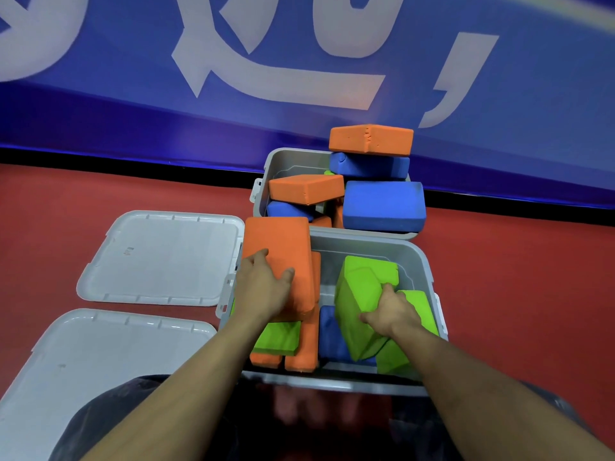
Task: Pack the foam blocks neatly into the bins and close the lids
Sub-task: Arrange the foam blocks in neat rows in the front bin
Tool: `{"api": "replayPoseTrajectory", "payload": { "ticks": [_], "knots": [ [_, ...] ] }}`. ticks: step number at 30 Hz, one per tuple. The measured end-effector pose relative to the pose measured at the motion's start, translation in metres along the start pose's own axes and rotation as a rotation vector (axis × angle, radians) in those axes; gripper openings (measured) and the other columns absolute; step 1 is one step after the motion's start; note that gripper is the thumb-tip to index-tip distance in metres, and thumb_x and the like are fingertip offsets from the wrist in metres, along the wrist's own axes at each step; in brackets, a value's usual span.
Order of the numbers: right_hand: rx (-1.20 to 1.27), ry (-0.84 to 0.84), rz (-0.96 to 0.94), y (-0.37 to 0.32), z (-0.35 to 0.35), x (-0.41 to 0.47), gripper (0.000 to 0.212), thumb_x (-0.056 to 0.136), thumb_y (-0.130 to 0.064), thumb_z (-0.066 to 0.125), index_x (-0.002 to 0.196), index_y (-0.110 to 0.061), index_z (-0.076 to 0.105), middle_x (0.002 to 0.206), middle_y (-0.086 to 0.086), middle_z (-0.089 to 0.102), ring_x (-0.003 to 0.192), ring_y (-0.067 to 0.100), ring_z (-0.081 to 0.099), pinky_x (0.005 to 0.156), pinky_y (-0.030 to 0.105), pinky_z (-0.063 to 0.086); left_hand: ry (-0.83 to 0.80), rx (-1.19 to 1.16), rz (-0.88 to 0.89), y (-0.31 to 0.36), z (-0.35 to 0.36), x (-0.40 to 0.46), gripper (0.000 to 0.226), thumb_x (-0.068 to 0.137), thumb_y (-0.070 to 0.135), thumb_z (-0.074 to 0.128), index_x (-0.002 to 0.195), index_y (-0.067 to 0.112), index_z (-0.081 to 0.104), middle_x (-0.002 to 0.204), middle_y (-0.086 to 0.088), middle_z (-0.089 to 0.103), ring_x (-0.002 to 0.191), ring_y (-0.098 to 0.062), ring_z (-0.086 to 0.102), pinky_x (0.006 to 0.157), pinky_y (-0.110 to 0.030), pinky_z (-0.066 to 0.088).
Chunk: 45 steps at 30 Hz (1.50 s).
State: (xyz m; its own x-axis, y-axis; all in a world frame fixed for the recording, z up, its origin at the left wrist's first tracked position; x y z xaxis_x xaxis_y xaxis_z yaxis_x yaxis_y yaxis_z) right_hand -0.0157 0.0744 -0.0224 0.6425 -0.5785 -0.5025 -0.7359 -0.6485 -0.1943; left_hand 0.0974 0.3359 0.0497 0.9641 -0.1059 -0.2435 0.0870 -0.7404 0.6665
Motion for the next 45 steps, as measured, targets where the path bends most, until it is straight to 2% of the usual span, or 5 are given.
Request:
{"api": "replayPoseTrajectory", "payload": {
  "ticks": [9, 20, 27, 36, 45],
  "knots": [
    [0.331, 0.119, -0.019, -0.008, -0.055, 0.002, 0.074, 0.048, -0.073, 0.067, 0.099, -0.02, 0.067, 0.102, 0.006, 0.07, 0.088, 0.028, 0.067, 0.076, 0.036, 0.057, -0.253, -0.324, 0.042, 0.044, 0.041, -0.004, 0.053, 0.091, 0.043, 0.07, 0.134, 0.014, 0.058, 0.126, -0.009, 0.066, 0.099, -0.027, 0.066, 0.092, -0.039, 0.053],
    [0.419, 0.288, -0.312, -0.026, -0.094, -0.025, 0.082, 0.051, -0.074, 0.077, 0.12, -0.032, 0.06, 0.11, -0.005, 0.063, 0.101, 0.014, 0.062, 0.085, 0.042, 0.056, -0.521, -0.652, -0.136, 0.091, 0.08, -0.006, 0.044, 0.095, 0.052, 0.065, 0.122, 0.017, 0.063, 0.111, 0.003, 0.072, 0.1, -0.017, 0.07, 0.086, -0.039, 0.061],
    [0.562, 0.209, -0.39, -0.025, -0.085, -0.034, 0.082, 0.057, -0.062, 0.082, 0.125, -0.034, 0.046, 0.12, -0.007, 0.05, 0.114, 0.013, 0.054, 0.099, 0.04, 0.05, -0.222, -0.524, -0.087, 0.09, 0.089, 0.011, 0.118, 0.034, 0.094, 0.076, 0.121, 0.019, 0.049, 0.117, -0.002, 0.069, 0.105, -0.022, 0.071, 0.093, -0.049, 0.058],
    [0.651, -0.086, -0.454, -0.025, -0.073, -0.019, 0.036, 0.091, -0.006, 0.067, 0.123, -0.02, 0.059, 0.117, 0.004, 0.066, 0.084, 0.013, 0.062, 0.075, 0.017, 0.049, -0.081, -0.41, -0.163, 0.065, 0.073, 0.024, 0.104, 0.038, 0.081, 0.076, 0.116, 0.015, 0.061, 0.111, -0.003, 0.073, 0.1, -0.024, 0.071, 0.089, -0.045, 0.058],
    [0.165, -0.131, 0.087, 0.091, 0.001, 0.021, 0.12, 0.062, -0.064, 0.083, 0.156, -0.031, 0.017, 0.144, 0.02, 0.048, 0.13, 0.036, 0.052, 0.108, 0.041, 0.044, 0.043, -0.525, -0.167, 0.064, 0.042, 0.031, 0.088, 0.052, 0.069, 0.084, 0.116, 0.017, 0.056, 0.11, 0.002, 0.069, 0.102, -0.024, 0.068, 0.093, -0.045, 0.056]
  ]
}}
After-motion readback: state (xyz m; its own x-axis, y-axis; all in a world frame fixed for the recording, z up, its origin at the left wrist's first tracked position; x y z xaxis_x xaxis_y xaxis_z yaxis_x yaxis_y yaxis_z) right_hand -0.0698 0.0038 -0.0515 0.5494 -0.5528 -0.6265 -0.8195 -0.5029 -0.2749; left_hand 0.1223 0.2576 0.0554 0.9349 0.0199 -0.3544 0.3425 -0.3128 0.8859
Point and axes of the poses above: each hand's wrist, its own x-axis towards the middle knuckle, its own z-axis out of the palm, y = z × x, the point moved 7 cm from there along x, towards the middle knuckle
